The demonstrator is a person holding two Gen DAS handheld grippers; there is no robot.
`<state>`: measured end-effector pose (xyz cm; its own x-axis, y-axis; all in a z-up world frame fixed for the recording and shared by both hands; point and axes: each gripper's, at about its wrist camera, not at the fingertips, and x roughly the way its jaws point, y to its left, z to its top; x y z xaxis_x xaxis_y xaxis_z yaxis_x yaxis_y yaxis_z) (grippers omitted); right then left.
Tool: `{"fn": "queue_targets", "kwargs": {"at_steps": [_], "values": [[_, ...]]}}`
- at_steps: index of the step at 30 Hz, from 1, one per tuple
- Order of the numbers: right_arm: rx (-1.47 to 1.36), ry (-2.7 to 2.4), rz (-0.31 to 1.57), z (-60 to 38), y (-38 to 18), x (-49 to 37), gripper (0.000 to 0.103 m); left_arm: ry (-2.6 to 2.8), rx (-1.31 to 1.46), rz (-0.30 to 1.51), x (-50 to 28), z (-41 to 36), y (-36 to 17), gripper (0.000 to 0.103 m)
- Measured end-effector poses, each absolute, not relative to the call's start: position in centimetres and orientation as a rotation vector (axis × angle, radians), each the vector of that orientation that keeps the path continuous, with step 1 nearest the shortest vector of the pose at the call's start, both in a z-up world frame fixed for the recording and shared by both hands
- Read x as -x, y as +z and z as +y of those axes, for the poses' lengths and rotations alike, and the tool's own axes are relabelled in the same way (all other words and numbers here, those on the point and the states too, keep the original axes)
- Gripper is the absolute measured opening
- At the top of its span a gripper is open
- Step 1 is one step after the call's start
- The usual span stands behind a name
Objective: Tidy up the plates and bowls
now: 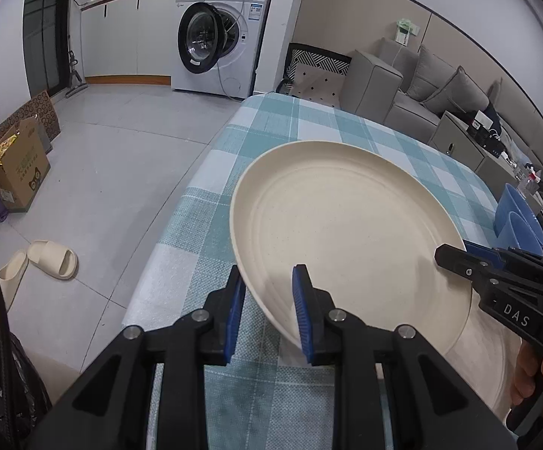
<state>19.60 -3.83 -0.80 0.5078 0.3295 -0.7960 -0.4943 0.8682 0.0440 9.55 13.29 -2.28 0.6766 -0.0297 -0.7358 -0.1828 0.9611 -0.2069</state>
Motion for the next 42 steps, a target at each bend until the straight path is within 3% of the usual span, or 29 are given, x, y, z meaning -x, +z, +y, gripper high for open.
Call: {"fn": "queue_targets", "kwargs": {"at_steps": [42], "values": [[0.132, 0.439, 0.834, -11.8, 3.4, -15.1, 0.023, -0.032, 0.151, 0.786, -8.1, 6.9, 0.6, 0.024]]}}
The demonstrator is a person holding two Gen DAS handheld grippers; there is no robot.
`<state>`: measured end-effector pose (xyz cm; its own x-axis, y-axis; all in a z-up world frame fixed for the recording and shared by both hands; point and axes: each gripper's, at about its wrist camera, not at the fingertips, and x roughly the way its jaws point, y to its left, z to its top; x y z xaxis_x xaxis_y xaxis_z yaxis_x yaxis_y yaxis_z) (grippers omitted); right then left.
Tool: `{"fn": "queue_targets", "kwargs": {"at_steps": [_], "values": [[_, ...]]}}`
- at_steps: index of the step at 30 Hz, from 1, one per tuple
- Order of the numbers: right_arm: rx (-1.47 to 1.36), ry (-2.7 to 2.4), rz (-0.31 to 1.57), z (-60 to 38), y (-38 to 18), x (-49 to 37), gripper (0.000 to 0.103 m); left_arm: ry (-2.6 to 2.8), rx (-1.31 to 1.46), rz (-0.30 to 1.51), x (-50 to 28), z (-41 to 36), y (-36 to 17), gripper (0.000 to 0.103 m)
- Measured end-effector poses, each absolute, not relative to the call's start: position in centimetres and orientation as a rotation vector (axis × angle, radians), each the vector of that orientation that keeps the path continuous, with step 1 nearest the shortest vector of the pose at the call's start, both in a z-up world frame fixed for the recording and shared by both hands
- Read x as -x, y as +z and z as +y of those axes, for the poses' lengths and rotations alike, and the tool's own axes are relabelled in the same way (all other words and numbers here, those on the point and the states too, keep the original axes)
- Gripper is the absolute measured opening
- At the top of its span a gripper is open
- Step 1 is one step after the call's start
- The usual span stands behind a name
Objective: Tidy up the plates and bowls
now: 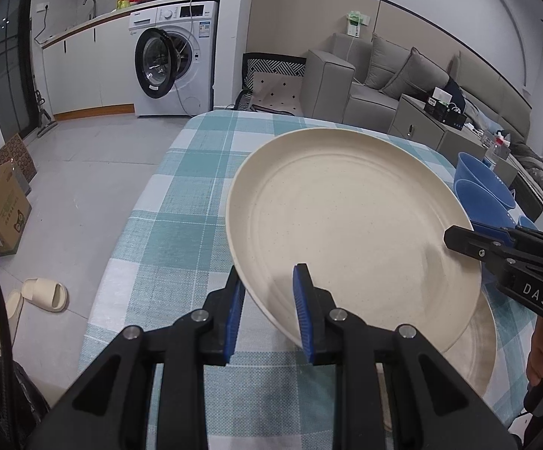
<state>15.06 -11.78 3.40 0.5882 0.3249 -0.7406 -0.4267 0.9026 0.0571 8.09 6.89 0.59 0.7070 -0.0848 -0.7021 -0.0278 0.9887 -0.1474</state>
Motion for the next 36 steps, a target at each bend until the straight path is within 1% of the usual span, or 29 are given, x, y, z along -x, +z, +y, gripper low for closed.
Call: {"fn": "queue_targets", "kwargs": {"at_steps": [20, 36], "values": [[0.071, 0.414, 0.823, -16.5, 2.8, -12.8, 0.023, -0.080, 0.081, 0.787, -7.2, 3.3, 0.7, 0.025], [0.056, 0.390, 0.821, -19.1, 1.6, -10.7, 0.023, -0.114, 0.040, 0.816, -6.3, 0.7, -0.4, 0.026]]}}
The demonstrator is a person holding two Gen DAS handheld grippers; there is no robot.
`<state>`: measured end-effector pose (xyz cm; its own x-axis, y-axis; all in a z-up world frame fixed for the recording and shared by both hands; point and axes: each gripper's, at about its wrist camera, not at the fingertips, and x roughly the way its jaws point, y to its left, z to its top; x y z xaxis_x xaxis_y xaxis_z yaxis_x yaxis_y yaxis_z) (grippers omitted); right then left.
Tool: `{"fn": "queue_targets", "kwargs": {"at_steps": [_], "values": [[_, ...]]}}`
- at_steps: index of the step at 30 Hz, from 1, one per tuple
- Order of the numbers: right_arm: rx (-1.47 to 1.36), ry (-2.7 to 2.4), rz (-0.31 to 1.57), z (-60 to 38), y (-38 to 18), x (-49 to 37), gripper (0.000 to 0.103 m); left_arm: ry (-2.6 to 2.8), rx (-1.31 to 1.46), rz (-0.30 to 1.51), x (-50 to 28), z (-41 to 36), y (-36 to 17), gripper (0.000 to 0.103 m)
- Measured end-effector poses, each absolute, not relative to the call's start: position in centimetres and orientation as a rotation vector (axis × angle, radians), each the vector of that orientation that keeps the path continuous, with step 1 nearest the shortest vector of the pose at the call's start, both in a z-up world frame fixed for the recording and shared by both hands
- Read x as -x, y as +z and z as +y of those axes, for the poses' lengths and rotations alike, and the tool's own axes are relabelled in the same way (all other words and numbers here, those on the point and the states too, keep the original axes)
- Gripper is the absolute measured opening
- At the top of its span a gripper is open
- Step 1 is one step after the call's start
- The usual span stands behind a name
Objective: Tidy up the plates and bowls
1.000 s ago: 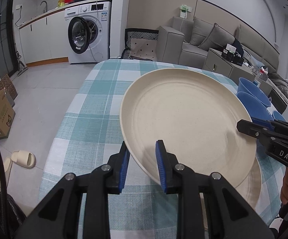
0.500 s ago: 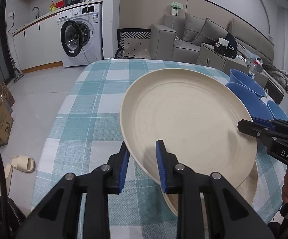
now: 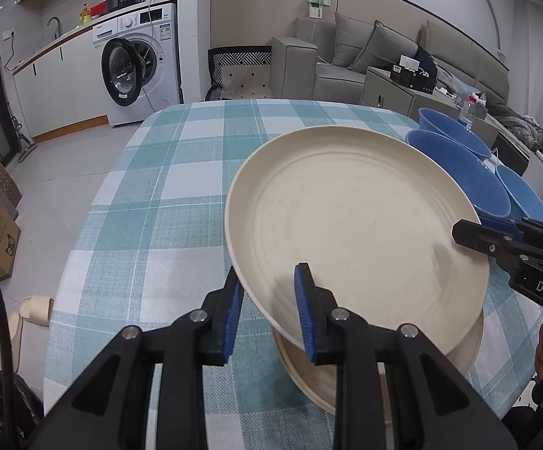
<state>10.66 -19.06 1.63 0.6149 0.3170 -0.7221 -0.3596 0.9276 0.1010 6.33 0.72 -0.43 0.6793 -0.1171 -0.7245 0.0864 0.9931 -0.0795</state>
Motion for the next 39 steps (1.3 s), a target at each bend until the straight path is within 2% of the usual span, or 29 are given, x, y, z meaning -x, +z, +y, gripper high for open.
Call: {"fn": "queue_targets", "kwargs": {"at_steps": [39], "values": [[0.054, 0.432, 0.815, -21.0, 0.8, -8.0, 0.024, -0.123, -0.009, 0.822, -3.0, -0.7, -0.4, 0.026]]}}
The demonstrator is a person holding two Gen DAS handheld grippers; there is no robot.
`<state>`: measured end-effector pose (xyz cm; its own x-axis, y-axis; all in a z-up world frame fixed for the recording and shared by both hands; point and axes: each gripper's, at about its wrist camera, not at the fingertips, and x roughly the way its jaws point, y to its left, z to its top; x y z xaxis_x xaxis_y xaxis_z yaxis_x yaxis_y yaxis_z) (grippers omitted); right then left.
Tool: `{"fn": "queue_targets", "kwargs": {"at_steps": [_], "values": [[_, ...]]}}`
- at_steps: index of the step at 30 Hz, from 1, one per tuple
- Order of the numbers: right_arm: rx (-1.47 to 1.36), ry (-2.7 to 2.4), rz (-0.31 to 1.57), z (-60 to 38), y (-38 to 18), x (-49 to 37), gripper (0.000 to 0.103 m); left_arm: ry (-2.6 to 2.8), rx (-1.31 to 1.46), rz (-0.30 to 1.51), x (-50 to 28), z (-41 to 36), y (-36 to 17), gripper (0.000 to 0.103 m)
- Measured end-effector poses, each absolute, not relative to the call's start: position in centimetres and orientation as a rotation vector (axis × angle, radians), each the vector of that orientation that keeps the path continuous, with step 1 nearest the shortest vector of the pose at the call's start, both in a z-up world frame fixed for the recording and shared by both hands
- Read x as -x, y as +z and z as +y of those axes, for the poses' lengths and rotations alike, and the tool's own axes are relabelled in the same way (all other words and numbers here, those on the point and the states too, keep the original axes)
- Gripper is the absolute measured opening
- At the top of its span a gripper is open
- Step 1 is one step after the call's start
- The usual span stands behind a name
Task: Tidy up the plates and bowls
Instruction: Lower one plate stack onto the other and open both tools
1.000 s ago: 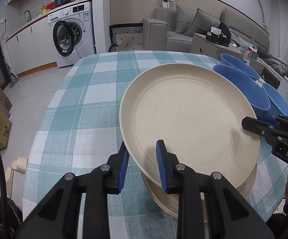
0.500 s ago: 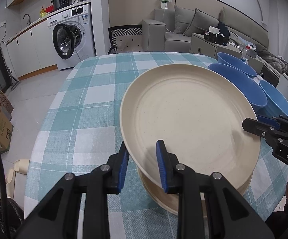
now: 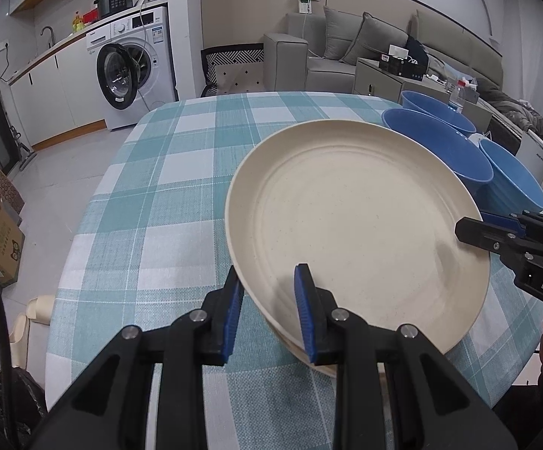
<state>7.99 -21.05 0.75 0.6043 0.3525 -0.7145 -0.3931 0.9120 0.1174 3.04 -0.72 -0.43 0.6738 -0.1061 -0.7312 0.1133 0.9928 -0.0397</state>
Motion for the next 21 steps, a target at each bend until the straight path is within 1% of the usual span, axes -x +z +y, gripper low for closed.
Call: {"fn": "queue_targets", "kwargs": {"at_steps": [21], "values": [[0.124, 0.389, 0.874, -20.3, -1.0, -7.6, 0.025, -0.115, -0.054, 0.865, -3.0, -1.5, -1.5, 0.026]]}}
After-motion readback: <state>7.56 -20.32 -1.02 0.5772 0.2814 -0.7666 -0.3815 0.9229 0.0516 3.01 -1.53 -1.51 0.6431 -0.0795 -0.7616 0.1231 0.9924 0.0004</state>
